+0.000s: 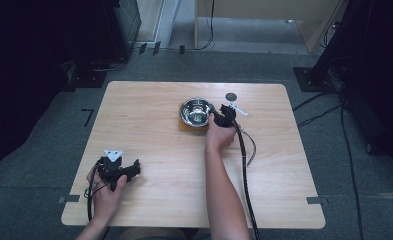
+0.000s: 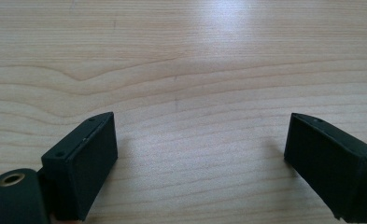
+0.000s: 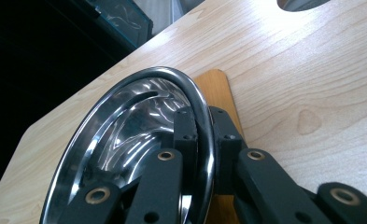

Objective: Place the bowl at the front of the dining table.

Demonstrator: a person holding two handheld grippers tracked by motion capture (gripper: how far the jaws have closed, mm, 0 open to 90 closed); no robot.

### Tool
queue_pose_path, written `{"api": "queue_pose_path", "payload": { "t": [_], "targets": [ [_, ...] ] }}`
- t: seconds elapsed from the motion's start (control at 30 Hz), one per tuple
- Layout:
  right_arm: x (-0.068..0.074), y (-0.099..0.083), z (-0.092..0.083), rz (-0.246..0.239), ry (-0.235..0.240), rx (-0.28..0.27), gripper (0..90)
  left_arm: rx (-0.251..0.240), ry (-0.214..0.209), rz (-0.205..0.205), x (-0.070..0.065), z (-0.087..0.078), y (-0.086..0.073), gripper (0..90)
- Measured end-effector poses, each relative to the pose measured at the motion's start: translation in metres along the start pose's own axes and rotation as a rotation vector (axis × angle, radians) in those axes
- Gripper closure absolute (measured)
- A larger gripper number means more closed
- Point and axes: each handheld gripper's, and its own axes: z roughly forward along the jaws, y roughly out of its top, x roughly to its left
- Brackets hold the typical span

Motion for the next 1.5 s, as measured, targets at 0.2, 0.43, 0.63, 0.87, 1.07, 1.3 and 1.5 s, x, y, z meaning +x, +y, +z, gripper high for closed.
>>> {"api": "queue_pose_path", "payload": {
  "t": [0.2,0.43,0.63,0.87,1.07,1.3,1.5],
  "targets": [
    [-0.002,0.002,0.004,0.024,0.009,0.005,84.4,0.000,0.000,0.000,0.000,0.000,0.000,9.3],
    [-0.003,0.003,0.007,0.050,0.013,0.001,83.3,0.000,0.000,0.000,0.000,0.000,0.000,9.3],
    [-0.002,0.004,0.007,0.061,0.047,-0.006,71.9,0.000,0.000,0.000,0.000,0.000,0.000,9.3],
    [-0.003,0.008,0.004,0.073,0.089,-0.009,69.1,0.000,0.000,0.000,0.000,0.000,0.000,9.3],
    [-0.004,0.008,0.003,0.075,0.104,0.002,68.6,0.000,0.000,0.000,0.000,0.000,0.000,9.3],
    [-0.002,0.007,0.003,0.071,0.114,0.006,67.4,0.000,0.000,0.000,0.000,0.000,0.000,9.3],
    [-0.002,0.008,-0.003,-0.011,0.084,-0.020,63.6,0.000,0.000,0.000,0.000,0.000,0.000,9.3]
  ]
}}
